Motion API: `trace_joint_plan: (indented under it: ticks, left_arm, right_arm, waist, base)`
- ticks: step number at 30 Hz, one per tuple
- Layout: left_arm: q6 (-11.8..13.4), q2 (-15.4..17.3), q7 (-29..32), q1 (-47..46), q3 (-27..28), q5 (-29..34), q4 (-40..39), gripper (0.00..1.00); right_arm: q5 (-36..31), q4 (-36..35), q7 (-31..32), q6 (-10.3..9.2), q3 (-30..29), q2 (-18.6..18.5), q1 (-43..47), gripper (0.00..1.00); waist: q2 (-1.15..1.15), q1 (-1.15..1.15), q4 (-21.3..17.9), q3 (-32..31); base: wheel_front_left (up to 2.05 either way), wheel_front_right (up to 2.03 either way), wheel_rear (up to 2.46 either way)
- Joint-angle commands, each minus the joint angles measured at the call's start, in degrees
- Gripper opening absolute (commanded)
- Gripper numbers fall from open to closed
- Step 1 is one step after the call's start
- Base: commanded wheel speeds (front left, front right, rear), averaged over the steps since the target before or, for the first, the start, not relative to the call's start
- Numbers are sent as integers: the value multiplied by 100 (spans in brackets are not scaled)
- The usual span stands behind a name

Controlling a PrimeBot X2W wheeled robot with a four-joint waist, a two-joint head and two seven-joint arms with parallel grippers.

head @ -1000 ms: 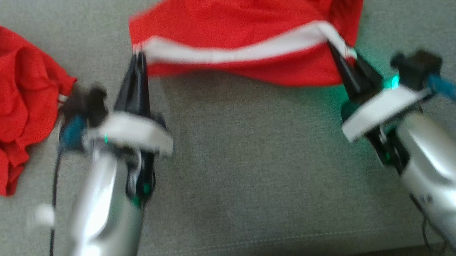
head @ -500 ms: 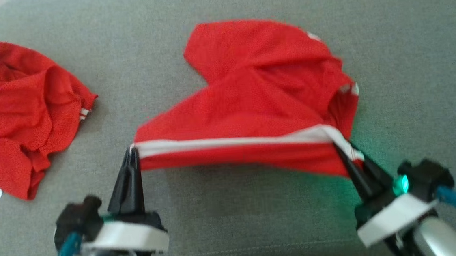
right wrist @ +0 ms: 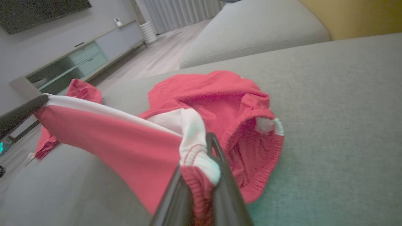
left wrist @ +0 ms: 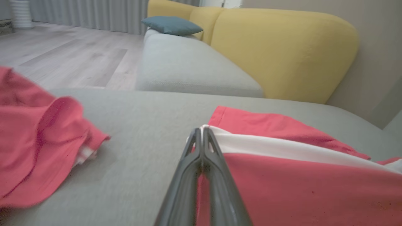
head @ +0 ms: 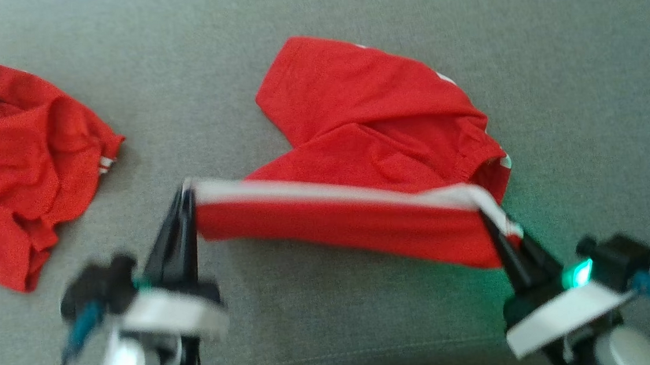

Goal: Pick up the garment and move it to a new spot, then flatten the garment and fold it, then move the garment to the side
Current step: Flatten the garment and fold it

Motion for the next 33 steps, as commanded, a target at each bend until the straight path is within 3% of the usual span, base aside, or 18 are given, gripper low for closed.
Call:
trace_joint_plan:
  ticks: [1,11,18,25,26,27,28,29,30,31,33]
  left_arm:
    - [-78,113,96,-712,163,32,-35,0]
    - [-462,360,484,-3364,-255,-40,1734,0]
    - [-515,437,356,-4715,-597,-66,3056,0]
    - [-525,311,94,-5759,-918,-180,4544,0]
    - [-525,278,76,-5856,-980,-214,4729,0]
    - [-525,237,75,-5934,-1042,-272,4912,0]
    - [-526,203,71,-6006,-1097,-341,5078,0]
    - [-526,178,59,-6068,-1143,-409,5222,23]
    - [-526,152,34,-6120,-1177,-479,5330,76]
    - [-526,130,2,-6160,-1209,-537,5411,100]
    - [-526,95,-53,-6188,-1272,-616,5540,100]
  right_arm:
    - [91,-143,72,37,-37,17,-389,0]
    - [581,543,77,37,-217,298,-1676,0]
    - [920,1021,-167,37,-85,439,-2274,0]
    - [1203,1413,-488,37,198,543,-2665,1]
    - [1230,1459,-519,37,238,544,-2702,35]
    - [1259,1499,-551,37,272,542,-2735,91]
    - [1274,1526,-598,37,300,533,-2767,100]
    - [1280,1549,-635,37,329,518,-2791,100]
    - [1271,1558,-685,37,347,492,-2810,100]
    - [1229,1558,-747,37,351,451,-2821,100]
    - [1216,1523,-866,37,326,391,-2803,100]
  waist:
    - [0,0,-105,226]
    - [0,0,-547,1038]
    - [0,0,-824,1388]
    - [0,0,-1054,1605]
    - [0,0,-1076,1622]
    - [0,0,-1091,1636]
    - [0,0,-1104,1646]
    - [0,0,-1116,1650]
    - [0,0,-1123,1651]
    - [0,0,-1120,1650]
    - [0,0,-1092,1630]
  base:
    - [0,0,0]
    - [0,0,0]
    - [0,0,0]
    - [0,0,0]
    - [0,0,0]
    - [0,0,0]
    - [0,0,0]
    - [0,0,0]
    - [0,0,0]
    - [0,0,0]
    - [0,0,0]
